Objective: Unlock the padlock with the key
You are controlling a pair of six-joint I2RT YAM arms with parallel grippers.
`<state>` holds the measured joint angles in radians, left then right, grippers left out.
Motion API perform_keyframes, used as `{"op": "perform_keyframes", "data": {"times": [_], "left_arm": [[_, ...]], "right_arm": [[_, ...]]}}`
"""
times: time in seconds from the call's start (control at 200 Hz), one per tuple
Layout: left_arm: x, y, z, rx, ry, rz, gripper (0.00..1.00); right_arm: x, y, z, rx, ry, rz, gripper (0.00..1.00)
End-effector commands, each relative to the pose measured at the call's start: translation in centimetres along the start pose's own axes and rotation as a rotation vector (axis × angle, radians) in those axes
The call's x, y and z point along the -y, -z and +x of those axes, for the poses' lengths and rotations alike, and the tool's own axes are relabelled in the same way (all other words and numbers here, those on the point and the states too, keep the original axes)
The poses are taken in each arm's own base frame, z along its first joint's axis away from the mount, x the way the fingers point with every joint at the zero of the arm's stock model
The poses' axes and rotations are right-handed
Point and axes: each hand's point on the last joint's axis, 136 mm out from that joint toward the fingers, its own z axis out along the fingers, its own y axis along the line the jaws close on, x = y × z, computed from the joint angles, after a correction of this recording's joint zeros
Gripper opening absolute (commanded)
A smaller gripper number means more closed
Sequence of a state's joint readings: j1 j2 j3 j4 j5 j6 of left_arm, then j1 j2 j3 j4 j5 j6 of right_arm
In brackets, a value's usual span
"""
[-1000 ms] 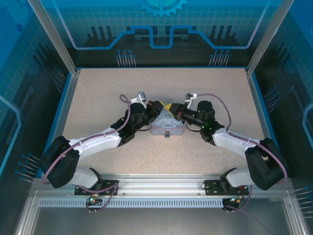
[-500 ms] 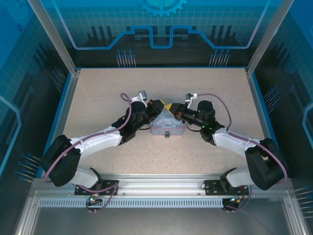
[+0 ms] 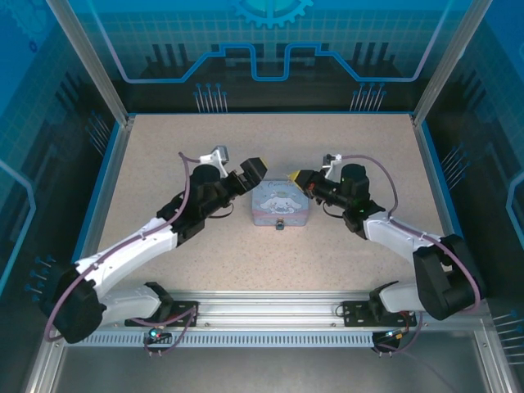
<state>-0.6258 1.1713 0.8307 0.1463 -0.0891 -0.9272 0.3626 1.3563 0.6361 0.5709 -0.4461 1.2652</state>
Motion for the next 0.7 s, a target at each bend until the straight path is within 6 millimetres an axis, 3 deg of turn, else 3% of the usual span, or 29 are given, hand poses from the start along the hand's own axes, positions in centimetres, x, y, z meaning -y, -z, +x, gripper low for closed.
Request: {"op": "perform_keyframes", "data": {"times": [0.0,0.34,0.51,0.695], "left_arm": [[-4.5,0.9,3.3,-0.146,-0.104,-0.205,0.99],[-7.4,1.5,12.9,-0.365,-0.257,-0.075,0.96],[-8.3,1.1,15.7,-0.392,-0.371,-0.043,0.96],[-9.0,-1.0,18.0,-0.401,-0.466,-0.028,0.94]], "right_arm": [[2.0,-0.3,-0.2,-0.027,-0.008,0.045,0.0],[3.6,-1.4,-0.6,-0.039,-0.025,0.053,0.0],[4.5,-1.8,-0.6,-0.04,-0.034,0.06,0.0],[5.6,-2.3,-0.5,-0.037,-0.06,0.064,0.0]]}}
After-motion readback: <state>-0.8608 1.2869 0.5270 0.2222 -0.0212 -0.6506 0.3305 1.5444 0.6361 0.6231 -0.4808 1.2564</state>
